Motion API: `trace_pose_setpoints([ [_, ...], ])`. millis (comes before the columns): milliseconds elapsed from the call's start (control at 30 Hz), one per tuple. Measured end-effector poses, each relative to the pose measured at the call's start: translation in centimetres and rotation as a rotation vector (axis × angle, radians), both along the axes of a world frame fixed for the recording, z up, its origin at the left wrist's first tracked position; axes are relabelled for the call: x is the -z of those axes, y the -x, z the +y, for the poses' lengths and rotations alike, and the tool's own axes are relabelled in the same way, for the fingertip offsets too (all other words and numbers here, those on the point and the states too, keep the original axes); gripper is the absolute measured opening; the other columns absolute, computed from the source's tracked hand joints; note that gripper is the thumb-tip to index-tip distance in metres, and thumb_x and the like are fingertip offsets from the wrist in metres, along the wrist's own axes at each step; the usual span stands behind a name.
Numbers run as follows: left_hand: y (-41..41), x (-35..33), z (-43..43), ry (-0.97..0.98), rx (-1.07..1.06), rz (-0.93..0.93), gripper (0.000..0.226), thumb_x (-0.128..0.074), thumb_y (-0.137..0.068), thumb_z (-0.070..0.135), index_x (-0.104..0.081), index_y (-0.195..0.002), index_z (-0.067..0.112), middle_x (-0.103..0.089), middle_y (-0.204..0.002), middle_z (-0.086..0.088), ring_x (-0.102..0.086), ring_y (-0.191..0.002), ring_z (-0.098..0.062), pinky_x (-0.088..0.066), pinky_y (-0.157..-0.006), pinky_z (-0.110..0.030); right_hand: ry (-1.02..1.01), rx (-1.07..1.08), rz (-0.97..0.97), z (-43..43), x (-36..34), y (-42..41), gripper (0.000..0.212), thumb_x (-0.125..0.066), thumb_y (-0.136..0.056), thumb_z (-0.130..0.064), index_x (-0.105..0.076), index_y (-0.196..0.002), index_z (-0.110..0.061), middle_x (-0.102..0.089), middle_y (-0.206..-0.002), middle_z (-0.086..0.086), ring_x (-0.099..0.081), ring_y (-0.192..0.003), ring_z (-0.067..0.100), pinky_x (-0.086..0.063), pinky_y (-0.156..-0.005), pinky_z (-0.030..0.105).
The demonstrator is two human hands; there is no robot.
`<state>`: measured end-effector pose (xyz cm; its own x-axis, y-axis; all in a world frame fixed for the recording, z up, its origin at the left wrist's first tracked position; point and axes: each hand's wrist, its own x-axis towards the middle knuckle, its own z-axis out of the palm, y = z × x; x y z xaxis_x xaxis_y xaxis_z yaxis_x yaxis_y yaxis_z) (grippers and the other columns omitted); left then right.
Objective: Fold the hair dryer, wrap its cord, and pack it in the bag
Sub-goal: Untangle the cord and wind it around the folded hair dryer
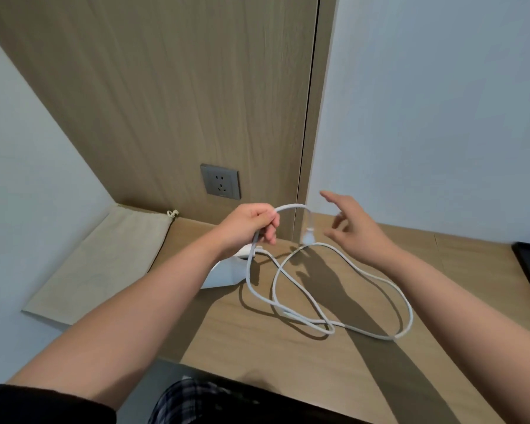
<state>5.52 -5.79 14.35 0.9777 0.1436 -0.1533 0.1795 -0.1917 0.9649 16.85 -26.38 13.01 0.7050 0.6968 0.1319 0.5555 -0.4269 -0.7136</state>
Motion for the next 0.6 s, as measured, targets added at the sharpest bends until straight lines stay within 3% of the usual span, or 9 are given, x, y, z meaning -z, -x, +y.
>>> trace_pose_setpoints([
  [67, 0.1, -0.7, -0.8, 0.005, 0.055, -0.015, 0.031, -0.039, -0.102, 0.012, -0.057, -0.077, 0.009, -0.054, -0.058, -0.001, -0.059, -0.059, -0.013, -0.046, -0.065, -0.026, 0.054, -0.094, -0.070, 1.7, -1.4, 0.6, 0.047, -0.065, -0.086, -0.016, -0.051, -0.129, -0.024, -0.049, -0.105, -0.009, -0.050, -0.072, 0.007, -0.039, -0.071, 0.020],
  [133, 0.1, -0.8, -1.3, 0.028, 0.025, -0.033, 0.030, -0.041, -0.102, 0.014, -0.059, -0.079, 0.009, -0.054, -0.059, -0.003, -0.059, -0.059, -0.014, -0.046, -0.063, -0.024, 0.120, -0.090, -0.111, 2.6, -2.1, 0.9, 0.008, -0.060, -0.089, -0.019, -0.065, -0.094, -0.015, -0.055, -0.074, -0.007, -0.045, -0.060, 0.003, -0.036, -0.062, 0.025],
  [200, 0.5, -0.2, -1.5, 0.050, -0.029, -0.020, 0.027, -0.043, -0.101, 0.016, -0.062, -0.084, 0.009, -0.060, -0.065, -0.005, -0.062, -0.064, -0.014, -0.051, -0.063, -0.021, 0.086, -0.017, -0.065, 2.6, -1.7, 0.6, 0.023, -0.055, -0.091, -0.017, -0.062, -0.069, -0.012, -0.054, -0.057, -0.008, -0.046, -0.054, 0.007, -0.036, -0.056, 0.026],
  [300, 1.6, 2.1, -1.6, -0.007, 0.002, 0.098, 0.021, -0.048, -0.099, 0.026, -0.064, -0.106, 0.015, -0.070, -0.094, 0.000, -0.066, -0.090, -0.011, -0.054, -0.079, -0.024, -0.078, 0.186, 0.058, 1.7, -1.1, -0.6, 0.028, -0.052, -0.088, -0.011, -0.061, -0.062, -0.009, -0.058, -0.050, -0.006, -0.049, -0.047, 0.003, -0.037, -0.053, 0.016],
  [367, 2.2, 5.0, -1.9, -0.052, -0.082, 0.167, 0.028, -0.050, -0.098, 0.035, -0.059, -0.120, 0.021, -0.064, -0.114, 0.003, -0.060, -0.106, -0.010, -0.048, -0.084, -0.026, -0.197, 0.335, 0.167, 0.7, -0.7, -1.6, 0.031, -0.049, -0.087, -0.009, -0.059, -0.058, -0.010, -0.056, -0.041, -0.007, -0.046, -0.037, 0.003, -0.037, -0.048, 0.017],
  [433, 2.4, 7.9, -2.6, 0.093, -0.335, 0.290, 0.042, -0.048, -0.097, 0.041, -0.050, -0.133, 0.020, -0.058, -0.115, -0.004, -0.055, -0.106, -0.019, -0.043, -0.084, -0.032, -0.263, 0.447, 0.217, -0.6, -0.3, -2.6, 0.031, -0.048, -0.086, -0.008, -0.057, -0.057, -0.011, -0.057, -0.043, -0.004, -0.041, -0.031, 0.006, -0.036, -0.043, 0.024],
  [500, 2.4, 10.0, -3.6, 0.389, -0.493, 0.519, 0.053, -0.048, -0.096, 0.041, -0.040, -0.142, 0.015, -0.053, -0.128, -0.018, -0.053, -0.118, -0.032, -0.041, -0.099, -0.044, -0.272, 0.513, 0.248, -1.8, 0.0, -3.0, 0.029, -0.047, -0.088, -0.008, -0.057, -0.060, -0.011, -0.060, -0.054, 0.005, -0.038, -0.029, 0.006, -0.036, -0.040, 0.024],
  [567, 2.3, 11.0, -5.3, 0.629, -0.432, 0.666, 0.057, -0.053, -0.095, 0.034, -0.036, -0.145, 0.012, -0.042, -0.145, -0.018, -0.042, -0.133, -0.035, -0.029, -0.112, -0.052, -0.255, 0.533, 0.265, -2.9, 0.7, -3.0, 0.028, -0.046, -0.090, -0.008, -0.057, -0.063, -0.010, -0.060, -0.059, 0.010, -0.038, -0.029, 0.008, -0.036, -0.039, 0.024],
  [600, 2.1, 11.2, -6.1, 0.657, -0.369, 0.671, 0.057, -0.052, -0.095, 0.026, -0.033, -0.146, 0.010, -0.041, -0.146, -0.018, -0.043, -0.131, -0.035, -0.029, -0.113, -0.053, -0.250, 0.529, 0.269, -3.4, 1.0, -3.0, 0.029, -0.045, -0.090, -0.008, -0.056, -0.064, -0.009, -0.060, -0.060, 0.012, -0.038, -0.029, 0.009, -0.035, -0.039, 0.024],
])
